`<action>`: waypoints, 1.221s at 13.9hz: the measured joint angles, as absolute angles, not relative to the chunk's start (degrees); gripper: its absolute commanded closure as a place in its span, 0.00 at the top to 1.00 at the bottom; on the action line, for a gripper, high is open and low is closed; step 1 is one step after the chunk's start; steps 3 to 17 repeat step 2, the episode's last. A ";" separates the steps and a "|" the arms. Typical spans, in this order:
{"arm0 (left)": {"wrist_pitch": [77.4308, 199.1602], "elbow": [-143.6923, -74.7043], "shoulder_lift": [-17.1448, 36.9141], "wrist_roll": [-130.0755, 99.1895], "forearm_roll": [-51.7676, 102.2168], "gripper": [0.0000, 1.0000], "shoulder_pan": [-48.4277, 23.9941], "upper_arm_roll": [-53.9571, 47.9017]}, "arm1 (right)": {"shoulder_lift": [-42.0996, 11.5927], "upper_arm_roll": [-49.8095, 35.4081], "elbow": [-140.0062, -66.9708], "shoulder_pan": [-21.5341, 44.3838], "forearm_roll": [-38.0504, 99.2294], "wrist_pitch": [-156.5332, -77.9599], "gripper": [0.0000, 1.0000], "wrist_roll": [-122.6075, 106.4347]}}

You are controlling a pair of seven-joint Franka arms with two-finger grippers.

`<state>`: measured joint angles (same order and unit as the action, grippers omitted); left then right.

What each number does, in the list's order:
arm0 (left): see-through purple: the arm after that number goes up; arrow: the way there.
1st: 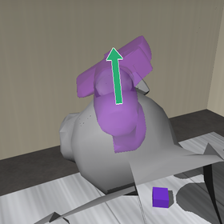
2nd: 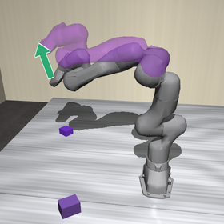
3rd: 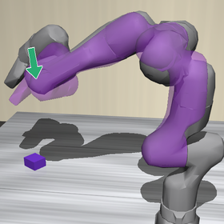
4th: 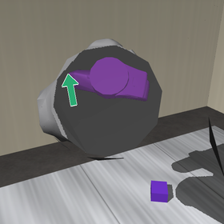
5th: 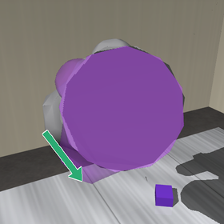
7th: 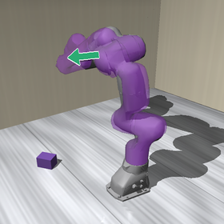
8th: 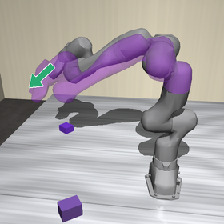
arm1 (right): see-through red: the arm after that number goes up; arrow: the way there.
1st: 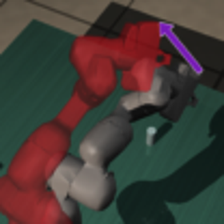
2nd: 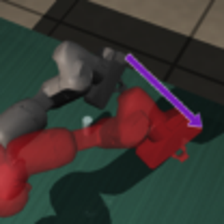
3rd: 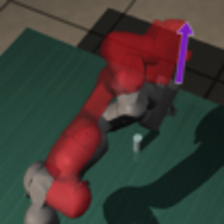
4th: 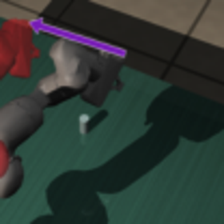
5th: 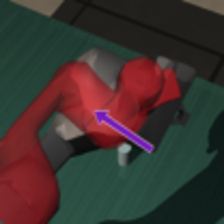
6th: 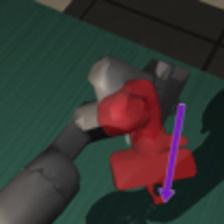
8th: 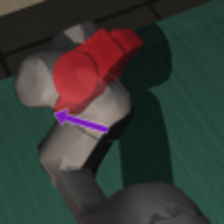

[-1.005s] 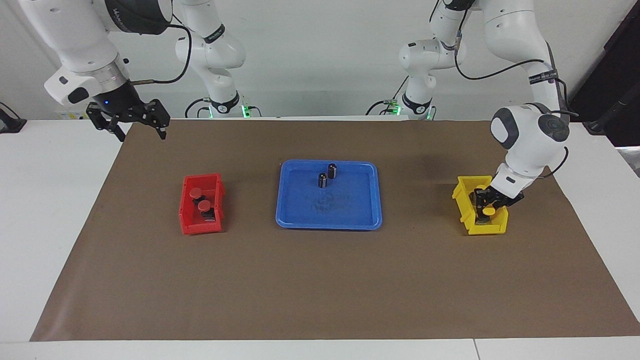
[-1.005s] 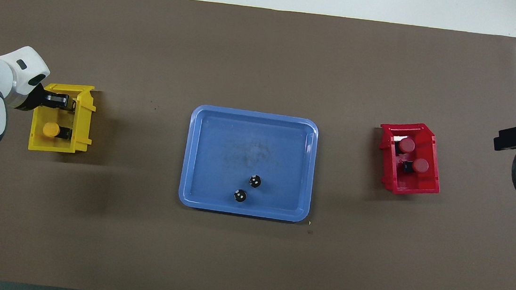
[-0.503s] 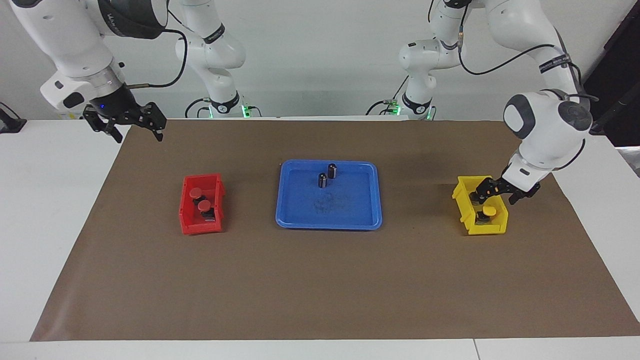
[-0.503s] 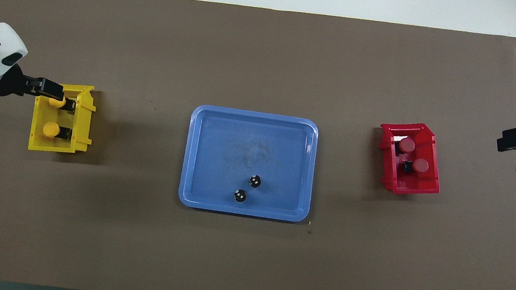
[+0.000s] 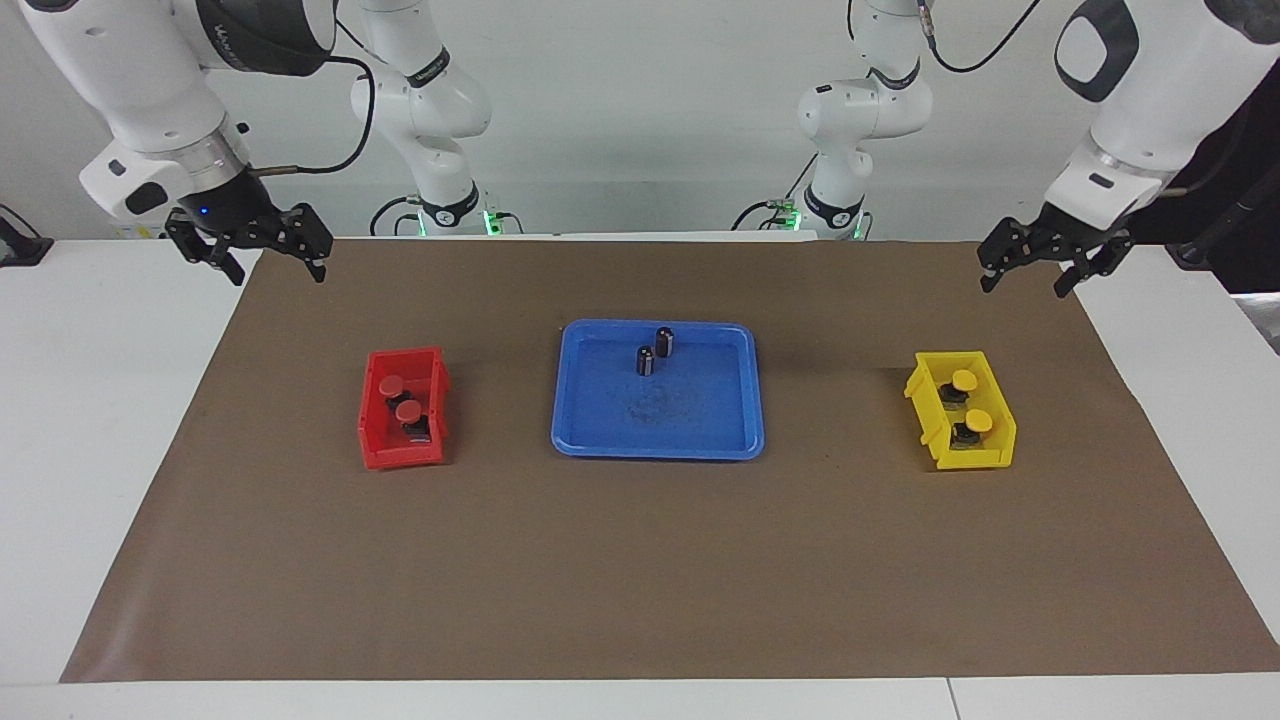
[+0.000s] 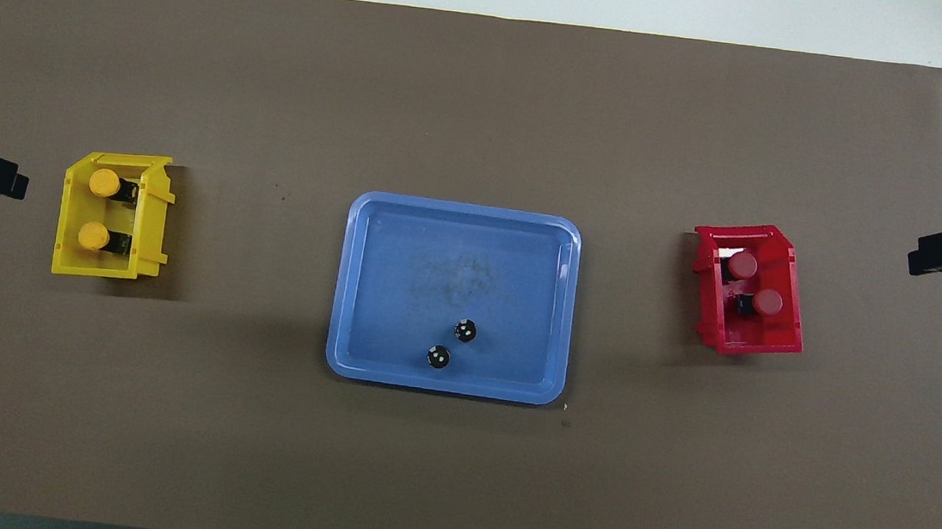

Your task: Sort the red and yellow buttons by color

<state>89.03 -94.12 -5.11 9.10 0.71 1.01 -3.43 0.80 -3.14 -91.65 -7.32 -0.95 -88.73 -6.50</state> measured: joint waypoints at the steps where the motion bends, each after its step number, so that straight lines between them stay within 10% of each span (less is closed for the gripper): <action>1: 87.32 -92.67 -5.57 9.10 0.71 1.00 1.01 -3.51 | 0.80 -3.14 -91.65 -7.32 -0.95 -88.73 1.00 -6.50; 17: 86.62 -91.83 -5.83 9.10 0.71 1.00 1.01 -3.51 | 0.80 -3.14 -91.65 -7.32 -0.95 -88.70 1.00 -6.50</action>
